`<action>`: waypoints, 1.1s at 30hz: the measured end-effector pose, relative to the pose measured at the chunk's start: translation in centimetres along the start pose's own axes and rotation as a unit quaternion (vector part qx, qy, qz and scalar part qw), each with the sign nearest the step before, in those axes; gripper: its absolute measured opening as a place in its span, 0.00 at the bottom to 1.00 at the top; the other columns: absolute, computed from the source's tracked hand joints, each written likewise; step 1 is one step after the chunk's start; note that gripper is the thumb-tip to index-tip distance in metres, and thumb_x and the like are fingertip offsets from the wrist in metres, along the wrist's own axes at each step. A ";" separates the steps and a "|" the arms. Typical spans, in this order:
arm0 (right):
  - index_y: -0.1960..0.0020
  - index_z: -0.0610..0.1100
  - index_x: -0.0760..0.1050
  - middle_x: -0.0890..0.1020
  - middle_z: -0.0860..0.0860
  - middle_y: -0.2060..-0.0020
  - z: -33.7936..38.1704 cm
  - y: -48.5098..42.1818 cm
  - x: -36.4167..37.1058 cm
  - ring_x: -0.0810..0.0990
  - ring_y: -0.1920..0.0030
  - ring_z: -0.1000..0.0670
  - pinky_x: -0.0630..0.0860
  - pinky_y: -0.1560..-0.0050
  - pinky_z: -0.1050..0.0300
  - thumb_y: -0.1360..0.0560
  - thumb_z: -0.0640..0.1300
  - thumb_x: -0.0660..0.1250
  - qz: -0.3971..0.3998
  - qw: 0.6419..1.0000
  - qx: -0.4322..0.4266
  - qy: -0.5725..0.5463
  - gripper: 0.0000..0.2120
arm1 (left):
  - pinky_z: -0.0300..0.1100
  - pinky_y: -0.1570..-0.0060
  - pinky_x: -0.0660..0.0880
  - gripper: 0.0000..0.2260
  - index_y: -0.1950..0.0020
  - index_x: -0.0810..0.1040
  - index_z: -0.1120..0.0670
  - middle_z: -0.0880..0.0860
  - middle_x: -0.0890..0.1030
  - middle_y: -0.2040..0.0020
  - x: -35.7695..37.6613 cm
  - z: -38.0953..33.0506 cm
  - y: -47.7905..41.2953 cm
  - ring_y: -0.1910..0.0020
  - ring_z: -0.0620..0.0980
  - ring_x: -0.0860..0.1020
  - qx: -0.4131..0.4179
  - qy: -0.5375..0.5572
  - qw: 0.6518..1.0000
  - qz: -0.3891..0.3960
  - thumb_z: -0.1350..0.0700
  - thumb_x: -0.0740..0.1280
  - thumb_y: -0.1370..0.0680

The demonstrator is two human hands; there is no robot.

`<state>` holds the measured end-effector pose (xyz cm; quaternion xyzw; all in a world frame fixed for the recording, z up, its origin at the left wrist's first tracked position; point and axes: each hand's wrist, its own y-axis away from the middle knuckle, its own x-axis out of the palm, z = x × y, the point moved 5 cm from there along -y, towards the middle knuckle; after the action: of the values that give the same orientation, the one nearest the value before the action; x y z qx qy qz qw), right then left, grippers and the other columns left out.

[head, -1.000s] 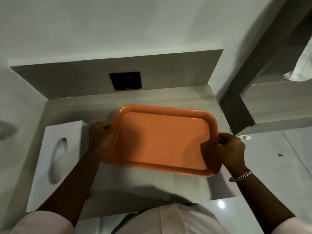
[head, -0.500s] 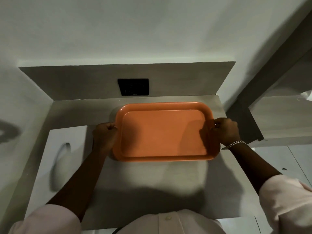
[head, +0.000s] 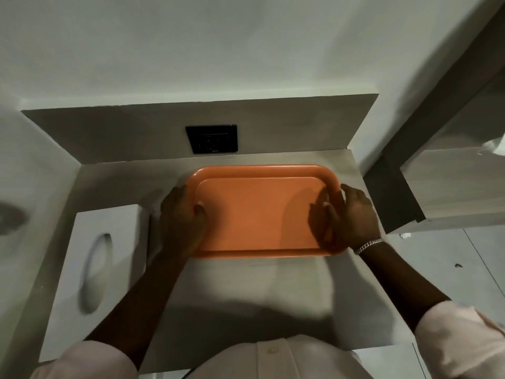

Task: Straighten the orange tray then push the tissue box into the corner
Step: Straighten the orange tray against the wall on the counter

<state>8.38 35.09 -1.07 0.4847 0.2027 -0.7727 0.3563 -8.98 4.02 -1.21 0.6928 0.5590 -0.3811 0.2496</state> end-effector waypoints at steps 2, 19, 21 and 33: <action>0.30 0.38 0.70 0.75 0.35 0.33 2.0 2.8 0.9 0.74 0.35 0.34 0.74 0.38 0.40 0.24 0.58 0.60 -0.011 0.995 -0.088 0.035 0.30 | 0.63 0.27 0.62 0.27 0.27 0.67 0.63 0.68 0.68 0.26 0.9 -2.2 2.8 0.27 0.70 0.65 0.113 -0.073 0.991 -0.024 0.50 0.61 0.23; 0.19 0.54 0.52 0.52 0.45 0.18 2.1 13.0 10.9 0.47 0.19 0.40 0.45 0.26 0.26 0.22 0.68 0.50 0.002 0.959 -0.222 0.177 0.35 | 0.70 0.26 0.47 0.36 0.21 0.51 0.48 0.59 0.52 0.19 7.7 1.1 13.1 0.20 0.64 0.47 0.237 -0.242 0.937 0.090 0.33 0.54 0.24; 0.19 0.54 0.53 0.52 0.45 0.18 2.2 12.6 10.9 0.48 0.19 0.40 0.44 0.26 0.27 0.22 0.69 0.50 0.000 0.959 -0.222 0.178 0.36 | 0.69 0.25 0.46 0.37 0.20 0.51 0.48 0.59 0.51 0.19 7.9 1.1 12.9 0.20 0.63 0.47 0.233 -0.246 0.937 0.087 0.32 0.54 0.24; 0.19 0.55 0.51 0.54 0.44 0.19 3.1 9.0 11.0 0.51 0.19 0.38 0.48 0.27 0.26 0.23 0.69 0.51 0.017 0.960 -0.217 0.176 0.36 | 0.69 0.25 0.47 0.37 0.20 0.49 0.49 0.58 0.50 0.18 8.3 0.6 9.8 0.20 0.63 0.46 0.224 -0.249 0.939 0.080 0.32 0.53 0.24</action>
<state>10.23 23.16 -9.26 0.5276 0.4167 -0.6065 0.4245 0.99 5.92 -9.01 0.6560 0.3222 -0.6355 0.2492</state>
